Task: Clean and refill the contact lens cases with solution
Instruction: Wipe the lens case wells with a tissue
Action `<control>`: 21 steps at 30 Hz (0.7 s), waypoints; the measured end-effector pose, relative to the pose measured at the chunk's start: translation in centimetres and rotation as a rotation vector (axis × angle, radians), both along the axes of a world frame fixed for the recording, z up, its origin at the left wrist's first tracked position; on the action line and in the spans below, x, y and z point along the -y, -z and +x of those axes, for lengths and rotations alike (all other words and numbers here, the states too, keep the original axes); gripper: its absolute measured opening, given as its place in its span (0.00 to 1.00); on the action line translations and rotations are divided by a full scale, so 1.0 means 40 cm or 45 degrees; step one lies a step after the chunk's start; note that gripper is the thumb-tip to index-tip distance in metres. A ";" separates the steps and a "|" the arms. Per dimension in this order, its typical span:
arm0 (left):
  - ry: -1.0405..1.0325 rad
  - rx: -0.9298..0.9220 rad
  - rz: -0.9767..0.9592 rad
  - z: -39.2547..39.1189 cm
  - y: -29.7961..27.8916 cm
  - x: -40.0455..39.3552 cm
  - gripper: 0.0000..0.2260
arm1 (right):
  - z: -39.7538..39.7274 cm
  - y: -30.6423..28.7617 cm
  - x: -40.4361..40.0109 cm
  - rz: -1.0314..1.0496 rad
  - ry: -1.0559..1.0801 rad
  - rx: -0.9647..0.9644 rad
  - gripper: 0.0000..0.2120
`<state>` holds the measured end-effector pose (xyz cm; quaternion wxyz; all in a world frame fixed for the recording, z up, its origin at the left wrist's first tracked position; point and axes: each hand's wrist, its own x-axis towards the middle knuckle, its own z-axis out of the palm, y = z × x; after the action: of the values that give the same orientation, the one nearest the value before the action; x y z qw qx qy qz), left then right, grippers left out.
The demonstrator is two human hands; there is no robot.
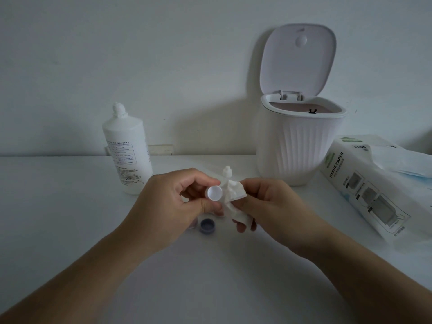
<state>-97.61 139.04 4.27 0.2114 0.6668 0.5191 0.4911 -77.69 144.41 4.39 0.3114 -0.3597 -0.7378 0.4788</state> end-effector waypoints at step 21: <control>0.040 0.041 0.002 -0.003 -0.005 0.001 0.11 | 0.001 -0.005 0.014 0.088 -0.024 0.028 0.14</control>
<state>-97.73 139.01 4.47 0.2268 0.6671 0.5046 0.4989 -77.64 143.83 4.59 0.3111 -0.3471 -0.7605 0.4521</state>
